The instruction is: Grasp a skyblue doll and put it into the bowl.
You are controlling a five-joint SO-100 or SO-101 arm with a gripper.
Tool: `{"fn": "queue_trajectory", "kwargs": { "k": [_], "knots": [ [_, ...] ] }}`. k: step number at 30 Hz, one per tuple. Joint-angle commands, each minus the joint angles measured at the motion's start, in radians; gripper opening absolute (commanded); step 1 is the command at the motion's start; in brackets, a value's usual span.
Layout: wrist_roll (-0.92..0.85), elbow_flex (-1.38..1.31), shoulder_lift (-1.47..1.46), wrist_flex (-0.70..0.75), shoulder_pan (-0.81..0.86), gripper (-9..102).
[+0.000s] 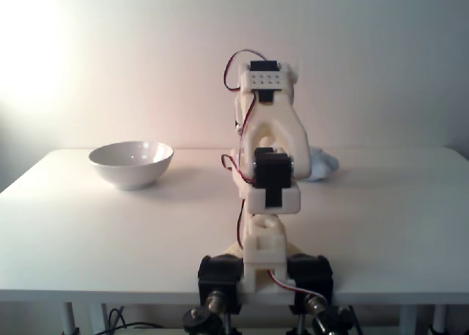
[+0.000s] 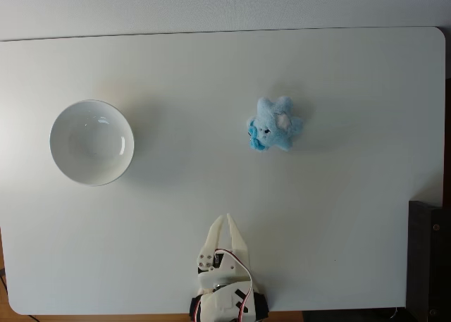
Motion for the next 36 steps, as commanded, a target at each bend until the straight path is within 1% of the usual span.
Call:
{"fn": "queue_trajectory", "kwargs": {
  "k": [1,3,5,11,15,19,22,27,36],
  "knots": [
    [-0.009,-0.117,0.27,-0.012,0.017,2],
    [-0.009,-0.156,0.222,-0.002,0.057,5],
    [-0.003,-0.193,0.16,-0.002,0.11,11],
    [-0.002,-0.362,-0.072,-0.009,0.272,37],
    [0.0,-0.508,-0.316,-0.012,0.388,53],
    [0.0,-0.699,-0.614,-0.012,0.439,63],
    [-0.008,-0.856,-0.839,-0.006,0.445,67],
    [-0.009,-1.08,-1.163,-0.011,0.445,67],
    [-0.009,-1.365,-1.655,-0.012,0.446,67]
  ]
}}
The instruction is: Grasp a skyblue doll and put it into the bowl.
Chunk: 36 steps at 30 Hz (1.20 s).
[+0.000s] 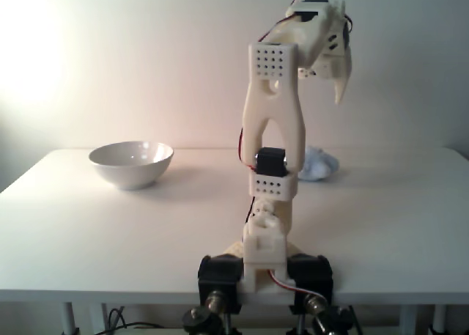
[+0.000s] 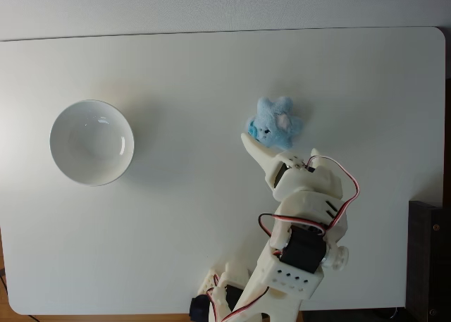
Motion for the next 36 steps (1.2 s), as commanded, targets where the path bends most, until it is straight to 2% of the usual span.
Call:
{"fn": "queue_trajectory", "kwargs": {
  "k": [1,16,36],
  "knots": [
    [-0.008,-0.103,-0.147,-0.011,0.003,67],
    [-0.009,-0.325,-0.575,-0.012,-0.009,67],
    [-0.066,-0.463,-0.882,-0.014,-0.046,67]
  ]
}}
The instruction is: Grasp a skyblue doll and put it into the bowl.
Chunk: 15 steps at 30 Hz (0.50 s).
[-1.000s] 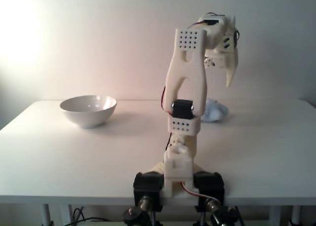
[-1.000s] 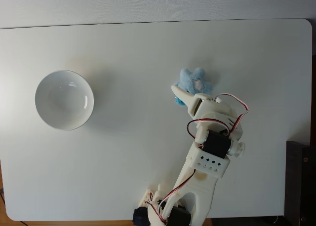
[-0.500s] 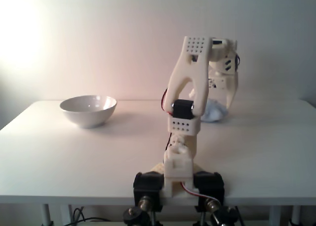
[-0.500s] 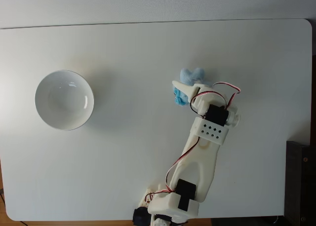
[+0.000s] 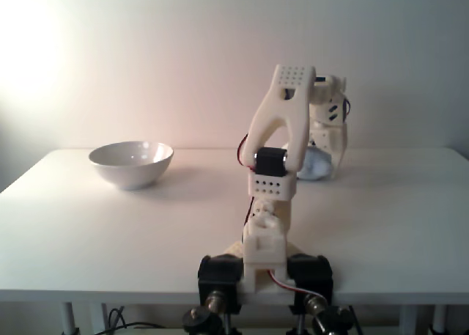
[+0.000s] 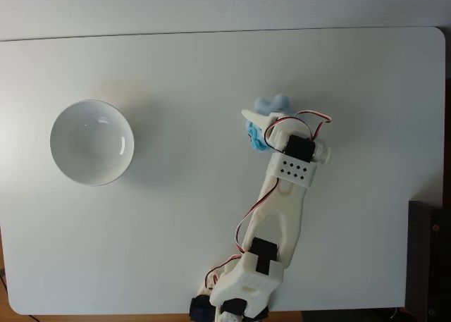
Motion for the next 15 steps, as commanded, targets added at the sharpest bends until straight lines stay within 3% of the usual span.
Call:
{"fn": "queue_trajectory", "kwargs": {
  "k": [1,10,15],
  "knots": [
    [-0.005,0.003,-0.025,-0.008,-0.015,67],
    [-0.005,0.006,-0.034,-0.041,-0.006,64],
    [-0.005,0.006,-0.048,-0.061,-0.014,48]
  ]
}}
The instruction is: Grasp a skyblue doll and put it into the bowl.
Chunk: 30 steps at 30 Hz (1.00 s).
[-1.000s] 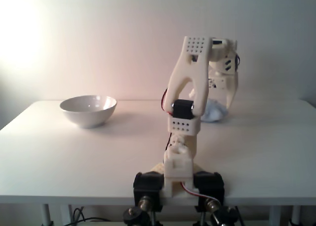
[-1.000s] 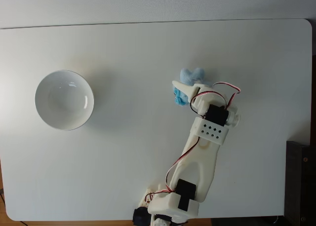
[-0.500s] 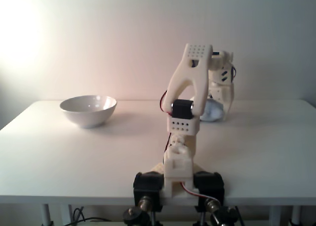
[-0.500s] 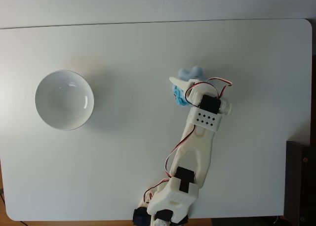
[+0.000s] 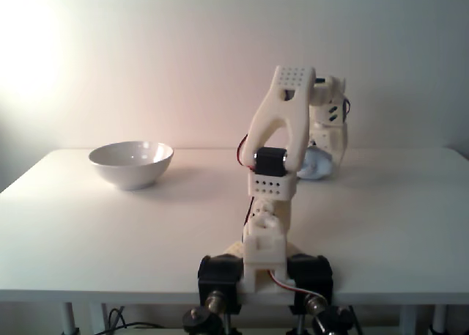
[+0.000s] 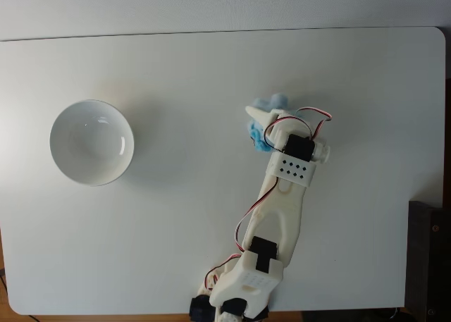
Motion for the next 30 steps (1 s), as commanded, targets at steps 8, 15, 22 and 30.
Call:
{"fn": "queue_trajectory", "kwargs": {
  "k": [8,15,22,30],
  "knots": [
    [-0.005,0.008,0.072,0.006,-0.012,11],
    [0.006,0.006,0.258,-0.005,-0.014,0],
    [0.008,0.006,0.44,-0.005,-0.015,0],
    [0.008,0.006,0.684,-0.005,-0.017,0]
  ]
}}
